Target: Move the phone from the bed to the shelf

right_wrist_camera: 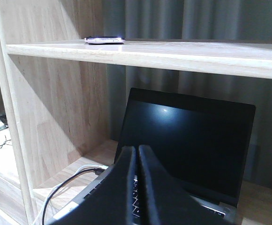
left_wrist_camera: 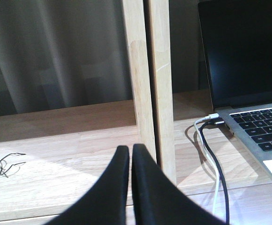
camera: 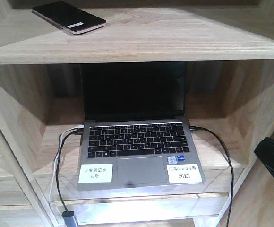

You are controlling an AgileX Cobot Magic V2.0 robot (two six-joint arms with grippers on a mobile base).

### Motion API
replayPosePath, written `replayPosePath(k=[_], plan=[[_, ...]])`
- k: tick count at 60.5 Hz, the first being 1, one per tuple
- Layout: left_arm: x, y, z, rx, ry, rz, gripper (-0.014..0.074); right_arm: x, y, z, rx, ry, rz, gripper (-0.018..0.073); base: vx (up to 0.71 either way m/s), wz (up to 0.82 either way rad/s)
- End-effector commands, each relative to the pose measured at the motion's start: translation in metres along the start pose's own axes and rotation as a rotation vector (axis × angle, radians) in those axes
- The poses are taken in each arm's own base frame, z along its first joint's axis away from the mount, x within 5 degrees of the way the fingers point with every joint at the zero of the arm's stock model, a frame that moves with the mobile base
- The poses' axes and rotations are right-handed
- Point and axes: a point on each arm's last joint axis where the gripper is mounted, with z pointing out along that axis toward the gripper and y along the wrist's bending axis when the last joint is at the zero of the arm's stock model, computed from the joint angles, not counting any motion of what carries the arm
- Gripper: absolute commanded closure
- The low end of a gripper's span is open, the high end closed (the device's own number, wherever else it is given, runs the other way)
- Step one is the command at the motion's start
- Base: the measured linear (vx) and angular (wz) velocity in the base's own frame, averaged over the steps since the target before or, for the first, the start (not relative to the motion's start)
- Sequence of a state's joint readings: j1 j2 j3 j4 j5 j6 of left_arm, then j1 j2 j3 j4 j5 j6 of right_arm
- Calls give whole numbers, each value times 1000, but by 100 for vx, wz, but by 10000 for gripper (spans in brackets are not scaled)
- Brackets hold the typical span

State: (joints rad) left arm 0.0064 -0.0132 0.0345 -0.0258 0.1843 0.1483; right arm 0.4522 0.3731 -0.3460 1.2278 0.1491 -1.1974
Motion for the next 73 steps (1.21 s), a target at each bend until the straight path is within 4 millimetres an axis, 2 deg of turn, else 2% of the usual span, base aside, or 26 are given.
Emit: replayPosePath(k=[1,27,56,73], plan=[[-14,2,-3,-7,-106,-14,595,-10,-3,0,37,-37,-1,568,0,0],[-14,2,-3,-7,-106,-14,595,-9,-4,0,45,-17,-40,568,0,0],[-14,2,-3,-7,-106,-14,595,-4,-12,-1,132,33,54,568,0,0],[-14,2,-3,-7,-106,-14,595,-4,-12,-1,132,37,28,568,0,0]])
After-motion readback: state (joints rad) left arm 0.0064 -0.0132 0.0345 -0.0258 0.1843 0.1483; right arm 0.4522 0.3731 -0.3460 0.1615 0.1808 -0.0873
